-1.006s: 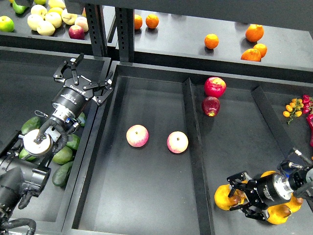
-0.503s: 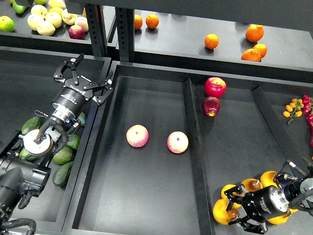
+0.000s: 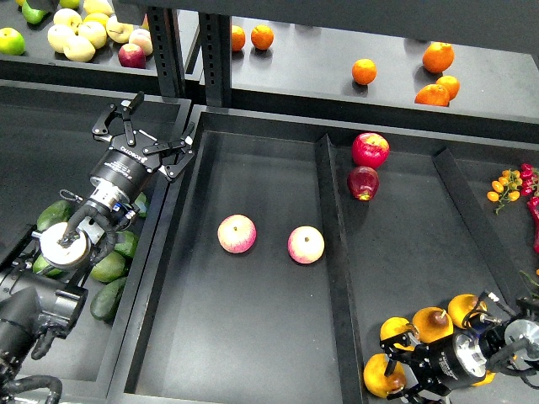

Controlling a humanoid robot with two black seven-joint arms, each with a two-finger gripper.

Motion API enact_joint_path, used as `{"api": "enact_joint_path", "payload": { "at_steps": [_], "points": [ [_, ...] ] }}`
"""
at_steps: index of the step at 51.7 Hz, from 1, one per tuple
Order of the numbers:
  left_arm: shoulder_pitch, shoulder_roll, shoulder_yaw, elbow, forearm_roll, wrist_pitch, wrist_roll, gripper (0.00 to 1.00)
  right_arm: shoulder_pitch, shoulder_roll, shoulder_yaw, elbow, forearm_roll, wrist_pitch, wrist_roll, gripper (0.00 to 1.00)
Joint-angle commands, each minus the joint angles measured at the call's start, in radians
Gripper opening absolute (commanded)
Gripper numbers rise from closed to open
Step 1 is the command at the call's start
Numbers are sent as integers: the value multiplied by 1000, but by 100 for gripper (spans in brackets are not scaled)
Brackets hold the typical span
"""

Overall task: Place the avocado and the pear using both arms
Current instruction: 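Lower the pear among the yellow pears and open the right gripper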

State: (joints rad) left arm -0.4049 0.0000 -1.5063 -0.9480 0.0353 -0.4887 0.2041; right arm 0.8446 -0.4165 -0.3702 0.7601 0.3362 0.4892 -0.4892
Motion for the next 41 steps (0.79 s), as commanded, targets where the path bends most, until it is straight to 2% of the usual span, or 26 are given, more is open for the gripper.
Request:
{"api": "enact_joint_path", "payload": {
  "at_steps": [1,16,25,41],
  "points": [
    [0,0,0,0,0,0,0,100,4,10,10,-8,4,-1,1,45],
    [0,0,1,0,0,0,0,100,19,-7,65,16,1,-1,1,58],
    [0,0,3,0,0,0,1,100,28,-16,76,44,6,-1,1,58],
    [0,0,12,2,0,0,0,100,44,-61,140,77,18,-1,1,66]
  ]
}}
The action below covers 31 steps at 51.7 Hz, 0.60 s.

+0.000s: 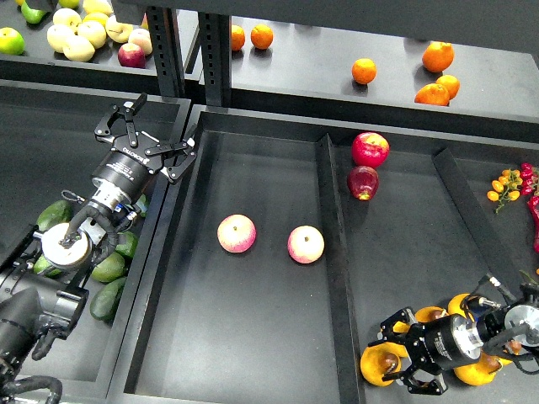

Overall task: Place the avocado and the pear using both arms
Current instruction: 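Lower the pear among the yellow pears and open the right gripper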

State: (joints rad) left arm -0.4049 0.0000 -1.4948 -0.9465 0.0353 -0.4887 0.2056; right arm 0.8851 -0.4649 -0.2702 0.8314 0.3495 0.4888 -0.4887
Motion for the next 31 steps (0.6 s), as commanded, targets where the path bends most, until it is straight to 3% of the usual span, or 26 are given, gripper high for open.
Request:
{"api": "enact_joint_path", "payload": {
  "at_steps": [1,12,31],
  "points": [
    [0,0,1,0,0,0,-2,100,3,-14,51,6,5,0,0,66],
    [3,0,1,-11,0,0,-2,100,2,-26,203,0,-4,0,0,83],
    [3,0,4,-20,0,0,-3,100,-20,-43,448,-5,9,0,0,93]
  ]
}}
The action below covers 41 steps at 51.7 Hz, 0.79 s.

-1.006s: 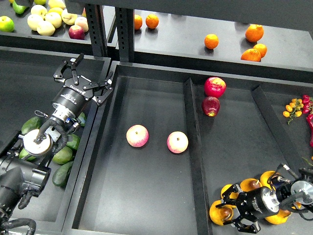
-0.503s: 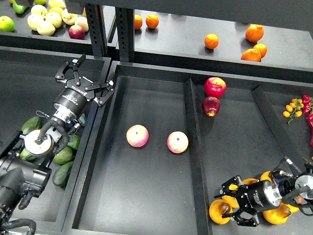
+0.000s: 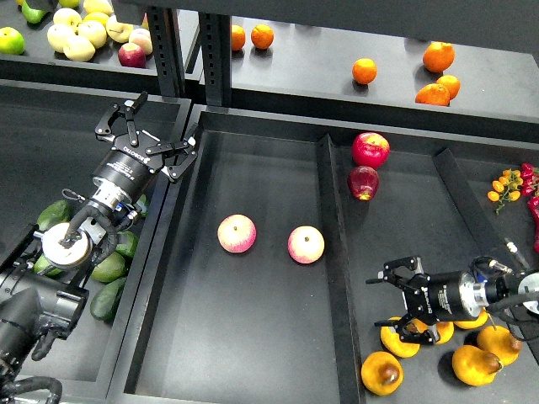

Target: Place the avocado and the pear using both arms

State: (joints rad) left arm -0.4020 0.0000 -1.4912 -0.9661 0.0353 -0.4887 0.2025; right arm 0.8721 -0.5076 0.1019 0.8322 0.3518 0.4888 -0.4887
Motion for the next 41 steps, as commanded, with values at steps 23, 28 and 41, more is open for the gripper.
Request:
{"api": "enact_joint_path", "payload": {
  "at_steps": [23,28,41],
  "points": [
    [0,0,-3,0,0,0,0,100,-139,70,422,-41,30,0,0,100],
    [0,0,-3,-2,0,0,0,100,-174,118,511,-54,29,0,0,100],
    [0,0,-3,-5,-2,0,0,100,-212,326,804,-142,26,0,0,100]
  ]
}}
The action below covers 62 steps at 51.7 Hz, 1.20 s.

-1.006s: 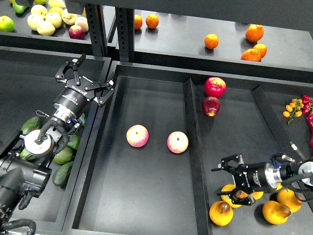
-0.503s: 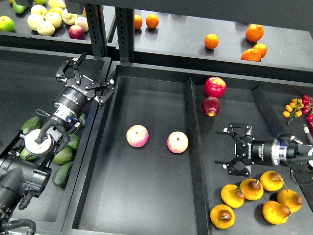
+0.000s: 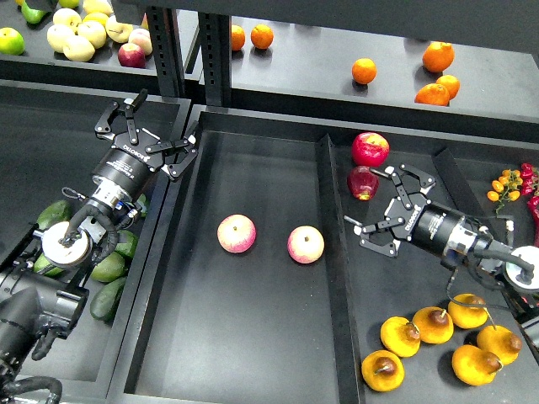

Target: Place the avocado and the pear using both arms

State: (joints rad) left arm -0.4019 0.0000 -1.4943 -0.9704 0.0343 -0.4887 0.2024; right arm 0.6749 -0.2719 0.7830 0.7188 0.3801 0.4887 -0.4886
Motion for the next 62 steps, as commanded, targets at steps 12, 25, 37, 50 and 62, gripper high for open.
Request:
{"api": "enact_joint_path", "payload": {
  "at_steps": [12,25,37,50,62],
  "points": [
    [11,0,0,-16,-1,0,-1,100,-54,272,350,-25,-4,0,0,100],
    [22,0,5,-22,-1,0,-1,100,-60,272,358,-24,-98,0,246,100],
    [22,0,32,-33,-1,0,-1,100,-77,272,360,-25,-178,0,464,100],
    [23,0,52,-21,1,0,-1,100,-130,272,446,-84,-487,0,455,100],
    [18,0,71,21,1,0,-1,100,-143,272,518,-127,-642,0,455,100]
  ]
}}
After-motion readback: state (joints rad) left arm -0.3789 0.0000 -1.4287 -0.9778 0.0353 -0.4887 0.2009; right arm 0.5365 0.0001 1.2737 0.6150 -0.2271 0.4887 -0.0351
